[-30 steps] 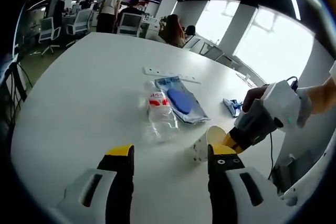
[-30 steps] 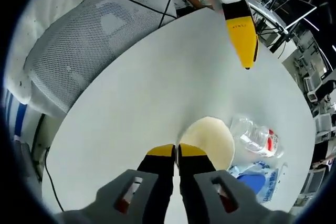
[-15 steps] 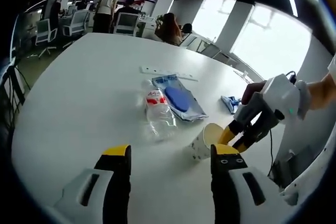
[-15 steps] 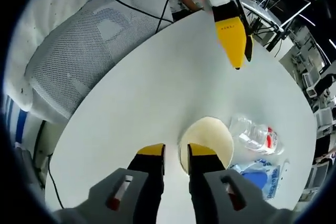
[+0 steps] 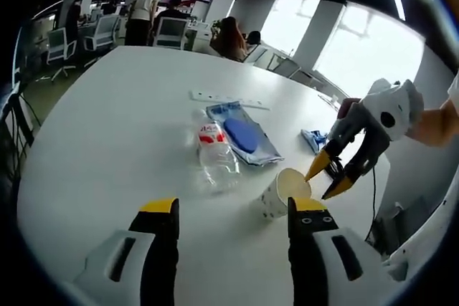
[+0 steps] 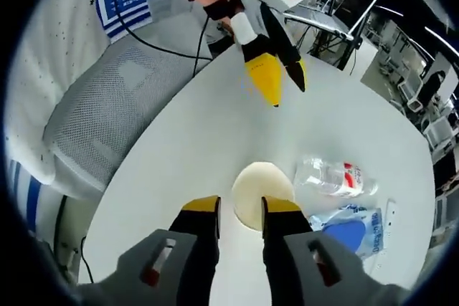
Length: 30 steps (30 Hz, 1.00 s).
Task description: Arrange the tabletop items into an orderly group along one side of the table until the central work area is clear of visible clutter.
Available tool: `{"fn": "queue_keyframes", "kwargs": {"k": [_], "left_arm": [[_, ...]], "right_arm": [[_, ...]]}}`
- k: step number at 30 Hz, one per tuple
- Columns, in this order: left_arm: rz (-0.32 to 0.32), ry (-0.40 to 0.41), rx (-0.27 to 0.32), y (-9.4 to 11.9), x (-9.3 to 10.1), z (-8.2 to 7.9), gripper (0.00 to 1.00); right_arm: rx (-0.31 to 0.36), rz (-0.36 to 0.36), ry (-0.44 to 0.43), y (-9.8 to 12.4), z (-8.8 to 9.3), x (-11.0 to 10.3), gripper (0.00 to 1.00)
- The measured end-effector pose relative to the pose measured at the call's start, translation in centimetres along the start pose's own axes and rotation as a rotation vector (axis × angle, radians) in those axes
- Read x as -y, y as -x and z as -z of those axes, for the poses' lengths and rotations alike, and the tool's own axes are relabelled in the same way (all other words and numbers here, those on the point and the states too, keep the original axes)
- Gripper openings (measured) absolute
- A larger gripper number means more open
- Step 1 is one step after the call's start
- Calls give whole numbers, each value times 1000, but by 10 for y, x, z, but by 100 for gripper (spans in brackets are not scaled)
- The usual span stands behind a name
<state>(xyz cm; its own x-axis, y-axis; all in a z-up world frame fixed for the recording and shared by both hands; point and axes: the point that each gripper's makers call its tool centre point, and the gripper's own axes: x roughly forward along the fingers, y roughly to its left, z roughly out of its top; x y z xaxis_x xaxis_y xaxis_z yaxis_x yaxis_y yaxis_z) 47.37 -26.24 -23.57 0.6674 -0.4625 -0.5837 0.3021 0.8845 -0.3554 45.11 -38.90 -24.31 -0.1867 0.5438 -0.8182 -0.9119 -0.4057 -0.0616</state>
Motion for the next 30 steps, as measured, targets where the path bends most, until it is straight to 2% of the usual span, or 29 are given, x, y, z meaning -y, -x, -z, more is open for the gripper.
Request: {"fn": "queue_keyframes", "kwargs": {"k": [12,20,24,30], "left_arm": [[5,-13,1,0,4,-5,62],[7,-22,4,0,7,-11,62],[7,-26,5,-1,7,-14,62],[8,-27,4,-3,7,-16,61]], "right_arm": [[86,98,-133,37,1,31,24],[114,137,-184,47,7,44,28],[136,157,-233,54,12,57,29],[140,187,-258,63,21,74,29]]}}
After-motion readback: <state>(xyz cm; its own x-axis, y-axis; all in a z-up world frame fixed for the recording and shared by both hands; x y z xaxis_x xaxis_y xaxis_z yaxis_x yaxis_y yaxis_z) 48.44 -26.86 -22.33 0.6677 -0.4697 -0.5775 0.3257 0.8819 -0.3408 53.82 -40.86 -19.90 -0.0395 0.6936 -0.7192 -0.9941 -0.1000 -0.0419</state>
